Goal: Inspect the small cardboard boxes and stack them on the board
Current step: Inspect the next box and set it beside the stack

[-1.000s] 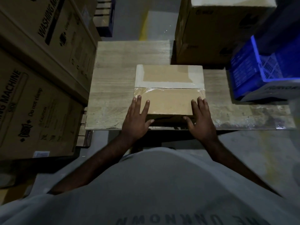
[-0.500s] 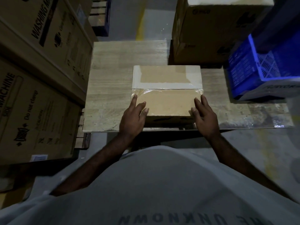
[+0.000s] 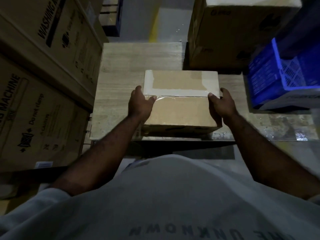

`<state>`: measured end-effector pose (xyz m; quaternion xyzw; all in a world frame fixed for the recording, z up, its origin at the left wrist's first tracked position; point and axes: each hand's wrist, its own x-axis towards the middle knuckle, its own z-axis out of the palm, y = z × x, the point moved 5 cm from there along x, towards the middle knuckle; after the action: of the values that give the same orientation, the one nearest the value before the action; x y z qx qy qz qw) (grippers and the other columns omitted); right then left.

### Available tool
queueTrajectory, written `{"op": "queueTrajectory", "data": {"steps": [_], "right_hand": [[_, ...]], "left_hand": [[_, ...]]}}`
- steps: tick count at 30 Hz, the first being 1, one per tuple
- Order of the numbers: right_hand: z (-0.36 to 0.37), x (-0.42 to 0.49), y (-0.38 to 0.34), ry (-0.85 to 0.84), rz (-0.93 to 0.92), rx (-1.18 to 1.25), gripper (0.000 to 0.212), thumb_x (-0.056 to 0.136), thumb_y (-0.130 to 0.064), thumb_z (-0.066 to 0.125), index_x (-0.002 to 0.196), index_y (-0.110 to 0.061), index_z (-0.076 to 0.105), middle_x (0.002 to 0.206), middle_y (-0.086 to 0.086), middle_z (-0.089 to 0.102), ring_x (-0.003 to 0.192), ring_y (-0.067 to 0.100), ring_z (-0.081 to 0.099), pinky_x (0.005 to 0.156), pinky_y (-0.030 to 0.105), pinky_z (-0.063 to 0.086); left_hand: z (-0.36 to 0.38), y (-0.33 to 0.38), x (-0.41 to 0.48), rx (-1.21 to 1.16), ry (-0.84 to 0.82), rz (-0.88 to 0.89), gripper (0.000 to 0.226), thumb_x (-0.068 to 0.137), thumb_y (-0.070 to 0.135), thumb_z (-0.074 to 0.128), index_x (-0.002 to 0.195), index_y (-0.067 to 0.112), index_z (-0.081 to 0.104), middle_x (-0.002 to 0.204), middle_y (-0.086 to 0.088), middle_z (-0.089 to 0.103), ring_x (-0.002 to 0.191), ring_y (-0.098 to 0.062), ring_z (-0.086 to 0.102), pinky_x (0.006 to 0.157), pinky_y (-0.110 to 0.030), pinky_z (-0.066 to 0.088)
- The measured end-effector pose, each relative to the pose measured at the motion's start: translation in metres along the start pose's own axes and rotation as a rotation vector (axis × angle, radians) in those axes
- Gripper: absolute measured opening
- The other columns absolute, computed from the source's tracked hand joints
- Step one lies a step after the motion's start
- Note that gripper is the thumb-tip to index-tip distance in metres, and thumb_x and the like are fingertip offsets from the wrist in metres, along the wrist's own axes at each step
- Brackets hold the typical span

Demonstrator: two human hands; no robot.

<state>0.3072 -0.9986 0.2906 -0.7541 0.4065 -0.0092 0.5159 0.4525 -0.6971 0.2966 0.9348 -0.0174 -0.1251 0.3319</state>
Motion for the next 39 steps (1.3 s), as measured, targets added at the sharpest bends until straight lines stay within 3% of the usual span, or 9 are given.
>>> {"op": "queueTrajectory", "data": {"steps": [5,9,14,17,22,28,30,33,39], "right_hand": [[0.003,0.011,-0.001,-0.044,0.027,0.003,0.041,0.103,-0.042,0.058,0.13,-0.013,0.064,0.122,0.009,0.071,0.113,0.03,0.066,0.103,0.053,0.053],[-0.005,0.007,-0.002,-0.021,-0.091,-0.08,0.042,0.099,-0.044,0.061,0.127,-0.012,0.062,0.117,0.007,0.072,0.109,0.027,0.068,0.099,0.057,0.055],[-0.023,-0.013,-0.012,0.032,-0.212,0.008,0.053,0.099,-0.026,0.071,0.139,-0.009,0.041,0.132,-0.002,0.056,0.119,0.016,0.057,0.09,0.032,0.053],[-0.028,-0.018,-0.01,0.075,-0.268,0.065,0.056,0.092,-0.013,0.078,0.134,-0.007,0.041,0.134,-0.002,0.053,0.123,0.014,0.057,0.093,0.027,0.055],[-0.017,-0.03,0.017,0.09,-0.258,0.081,0.066,0.084,0.002,0.083,0.137,-0.009,0.047,0.139,0.002,0.058,0.121,0.017,0.062,0.082,0.013,0.056],[-0.01,-0.041,0.036,0.083,-0.224,0.025,0.06,0.08,0.008,0.083,0.131,0.0,0.052,0.127,0.006,0.063,0.112,0.02,0.065,0.072,0.005,0.052],[-0.009,-0.041,0.04,0.094,-0.222,0.003,0.057,0.079,0.008,0.084,0.127,-0.001,0.054,0.125,0.009,0.065,0.109,0.02,0.067,0.071,0.004,0.051],[-0.007,-0.041,0.045,0.084,-0.19,0.016,0.057,0.082,0.005,0.082,0.13,-0.008,0.053,0.131,0.006,0.064,0.111,0.018,0.067,0.074,0.008,0.054],[-0.015,-0.048,0.048,0.133,-0.174,0.137,0.037,0.095,0.013,0.058,0.123,-0.011,0.062,0.122,-0.006,0.067,0.119,0.019,0.066,0.103,0.039,0.057]], "left_hand": [[0.004,-0.023,0.02,-0.34,-0.112,-0.187,0.055,0.06,0.046,0.091,0.106,0.016,0.079,0.093,0.005,0.079,0.086,-0.016,0.075,0.087,-0.042,0.062],[-0.012,-0.01,0.012,-0.331,-0.082,-0.086,0.036,0.073,0.027,0.091,0.105,0.015,0.081,0.092,0.003,0.079,0.084,-0.011,0.075,0.086,-0.041,0.062],[-0.035,0.002,0.001,-0.44,-0.022,0.062,0.055,0.075,0.009,0.088,0.127,0.012,0.07,0.117,-0.002,0.074,0.1,-0.008,0.073,0.094,-0.033,0.059],[-0.043,0.008,-0.006,-0.534,0.008,0.142,0.053,0.079,-0.001,0.082,0.13,0.006,0.068,0.124,-0.005,0.072,0.111,-0.01,0.071,0.098,-0.03,0.056],[-0.036,-0.003,-0.022,-0.473,-0.027,0.066,0.044,0.079,0.002,0.084,0.121,0.003,0.072,0.115,-0.005,0.076,0.103,-0.012,0.073,0.097,-0.034,0.058],[-0.022,-0.035,-0.044,-0.289,-0.063,-0.036,0.035,0.081,0.012,0.085,0.115,0.011,0.076,0.107,0.0,0.077,0.097,-0.012,0.071,0.081,-0.019,0.054],[-0.021,-0.043,-0.046,-0.267,-0.073,-0.052,0.034,0.081,0.013,0.085,0.113,0.012,0.075,0.105,0.001,0.077,0.099,-0.016,0.071,0.087,-0.028,0.057],[-0.021,-0.042,-0.05,-0.289,-0.109,-0.041,0.04,0.08,0.016,0.087,0.118,0.01,0.074,0.11,0.001,0.076,0.103,-0.015,0.071,0.095,-0.035,0.058],[-0.032,-0.03,-0.06,-0.459,-0.113,-0.002,0.051,0.082,0.029,0.085,0.129,0.016,0.067,0.116,0.009,0.072,0.104,0.001,0.066,0.087,-0.019,0.055]]}}
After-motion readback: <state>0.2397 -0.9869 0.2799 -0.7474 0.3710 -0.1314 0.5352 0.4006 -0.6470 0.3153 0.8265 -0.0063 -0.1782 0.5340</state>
